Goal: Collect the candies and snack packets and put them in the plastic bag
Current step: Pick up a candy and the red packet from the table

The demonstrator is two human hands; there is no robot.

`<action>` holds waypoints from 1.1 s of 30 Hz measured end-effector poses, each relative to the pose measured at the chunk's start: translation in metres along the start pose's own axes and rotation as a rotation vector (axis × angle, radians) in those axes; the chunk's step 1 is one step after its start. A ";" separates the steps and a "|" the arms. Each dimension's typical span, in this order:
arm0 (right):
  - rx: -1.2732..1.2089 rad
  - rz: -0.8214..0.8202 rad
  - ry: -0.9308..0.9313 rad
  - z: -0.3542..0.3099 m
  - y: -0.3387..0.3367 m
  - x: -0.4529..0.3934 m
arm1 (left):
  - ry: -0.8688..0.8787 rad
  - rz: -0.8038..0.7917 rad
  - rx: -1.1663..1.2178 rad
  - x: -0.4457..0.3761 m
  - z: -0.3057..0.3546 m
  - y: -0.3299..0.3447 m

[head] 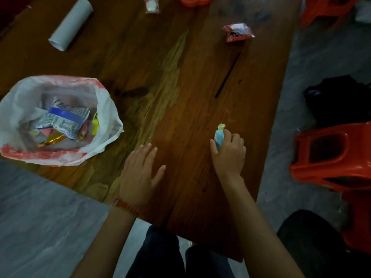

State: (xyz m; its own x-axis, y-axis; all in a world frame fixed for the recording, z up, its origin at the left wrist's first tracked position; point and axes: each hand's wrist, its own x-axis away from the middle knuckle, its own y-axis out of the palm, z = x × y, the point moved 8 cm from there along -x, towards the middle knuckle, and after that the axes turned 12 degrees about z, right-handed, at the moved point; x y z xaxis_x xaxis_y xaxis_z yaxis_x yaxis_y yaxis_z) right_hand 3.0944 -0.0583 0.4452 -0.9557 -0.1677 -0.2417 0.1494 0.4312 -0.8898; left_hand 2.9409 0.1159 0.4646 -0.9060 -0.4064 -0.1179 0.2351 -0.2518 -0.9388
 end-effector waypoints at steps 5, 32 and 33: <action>0.019 -0.005 0.007 -0.002 0.005 -0.005 | -0.035 -0.005 -0.010 -0.002 -0.004 0.002; 0.011 0.371 0.374 0.124 -0.131 0.080 | 0.394 -0.061 0.084 -0.025 0.113 0.023; 0.019 0.389 0.402 0.135 -0.140 0.089 | 0.416 -0.061 0.085 -0.024 0.125 0.026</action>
State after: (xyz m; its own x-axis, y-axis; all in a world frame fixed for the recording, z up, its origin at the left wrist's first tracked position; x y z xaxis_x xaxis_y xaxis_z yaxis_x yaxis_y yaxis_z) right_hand 3.0227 -0.2537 0.4961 -0.8499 0.3538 -0.3905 0.5117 0.3768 -0.7722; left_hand 3.0124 0.0091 0.4838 -0.9798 -0.0041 -0.2000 0.1892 -0.3427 -0.9202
